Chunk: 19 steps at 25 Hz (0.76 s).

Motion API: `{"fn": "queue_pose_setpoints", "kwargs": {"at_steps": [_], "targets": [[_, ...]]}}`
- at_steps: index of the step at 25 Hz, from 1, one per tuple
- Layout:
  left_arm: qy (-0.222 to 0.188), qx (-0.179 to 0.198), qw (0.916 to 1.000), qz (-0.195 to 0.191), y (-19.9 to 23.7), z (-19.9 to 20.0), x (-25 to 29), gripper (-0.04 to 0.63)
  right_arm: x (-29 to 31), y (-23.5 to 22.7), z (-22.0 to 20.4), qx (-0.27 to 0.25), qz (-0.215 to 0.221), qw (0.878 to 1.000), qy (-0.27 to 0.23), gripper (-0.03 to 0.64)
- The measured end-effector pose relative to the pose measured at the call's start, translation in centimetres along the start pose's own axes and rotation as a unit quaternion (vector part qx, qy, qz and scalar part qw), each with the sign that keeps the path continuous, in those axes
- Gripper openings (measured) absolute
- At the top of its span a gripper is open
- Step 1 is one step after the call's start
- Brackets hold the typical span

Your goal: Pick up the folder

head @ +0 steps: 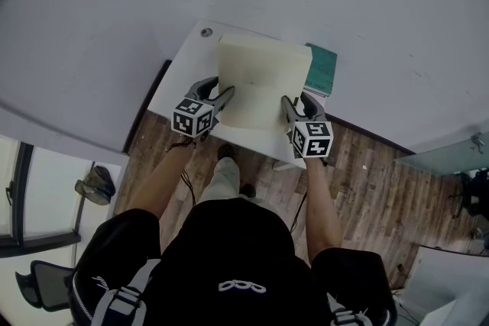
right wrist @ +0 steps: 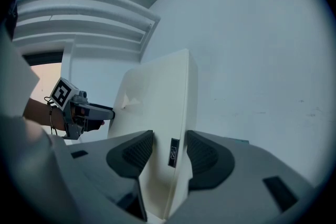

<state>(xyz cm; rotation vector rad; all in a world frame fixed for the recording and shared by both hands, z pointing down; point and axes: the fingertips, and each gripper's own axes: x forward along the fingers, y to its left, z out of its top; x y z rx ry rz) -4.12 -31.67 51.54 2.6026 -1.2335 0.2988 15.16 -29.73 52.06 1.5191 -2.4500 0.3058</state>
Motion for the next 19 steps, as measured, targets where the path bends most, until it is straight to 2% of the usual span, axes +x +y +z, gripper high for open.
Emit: {"fn": "queue_pose_setpoints", "kwargs": {"at_steps": [19], "targets": [[0.013,0.002,0.9999,-0.003,-0.1,-0.9,0.3,0.224,-0.1,-0.1,-1.3,0.008,0.003,1.000,0.011,0.213]]}}
